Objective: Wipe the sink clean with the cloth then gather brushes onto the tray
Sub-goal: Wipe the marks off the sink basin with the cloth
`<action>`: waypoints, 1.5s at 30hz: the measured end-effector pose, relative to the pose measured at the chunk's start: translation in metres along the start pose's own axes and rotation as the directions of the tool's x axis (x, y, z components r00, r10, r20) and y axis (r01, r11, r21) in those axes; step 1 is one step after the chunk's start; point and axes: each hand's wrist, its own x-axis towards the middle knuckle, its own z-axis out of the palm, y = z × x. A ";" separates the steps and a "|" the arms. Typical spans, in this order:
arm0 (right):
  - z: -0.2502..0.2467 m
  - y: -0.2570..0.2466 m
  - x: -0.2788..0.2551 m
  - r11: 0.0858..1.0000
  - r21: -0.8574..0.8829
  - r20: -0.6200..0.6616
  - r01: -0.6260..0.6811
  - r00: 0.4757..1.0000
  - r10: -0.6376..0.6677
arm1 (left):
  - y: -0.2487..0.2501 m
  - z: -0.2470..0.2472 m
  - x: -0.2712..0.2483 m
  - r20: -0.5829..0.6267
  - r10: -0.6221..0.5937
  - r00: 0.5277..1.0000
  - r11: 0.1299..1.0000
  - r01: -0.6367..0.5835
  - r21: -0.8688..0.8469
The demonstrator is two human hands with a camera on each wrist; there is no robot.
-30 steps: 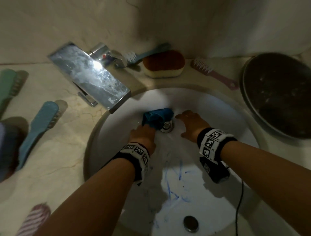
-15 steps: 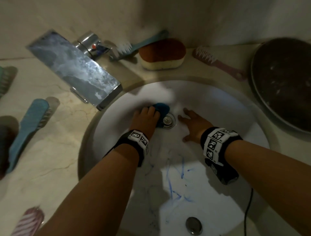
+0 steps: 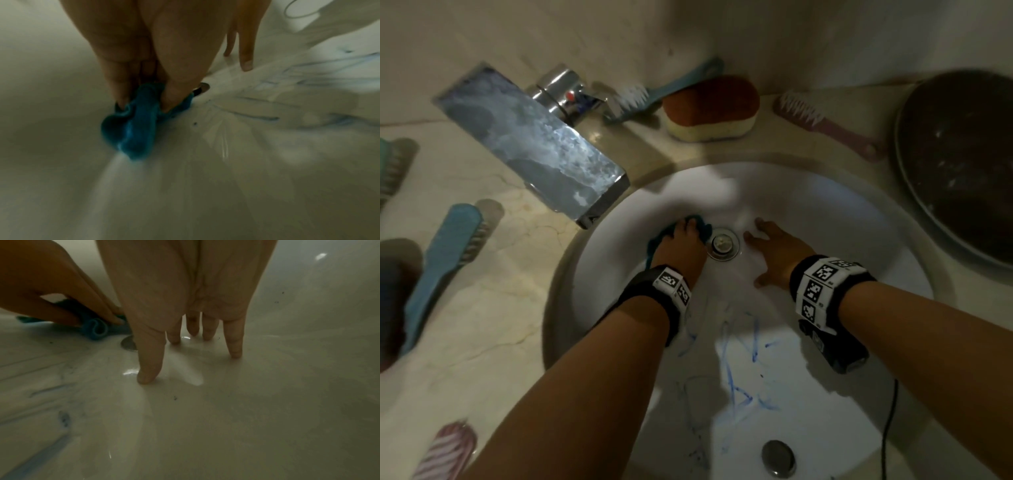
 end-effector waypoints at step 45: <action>0.000 -0.001 0.000 1.000 -0.003 -0.038 0.027 0.999 -0.028 | -0.017 -0.008 -0.016 -0.317 0.063 0.946 0.996 -0.038 0.085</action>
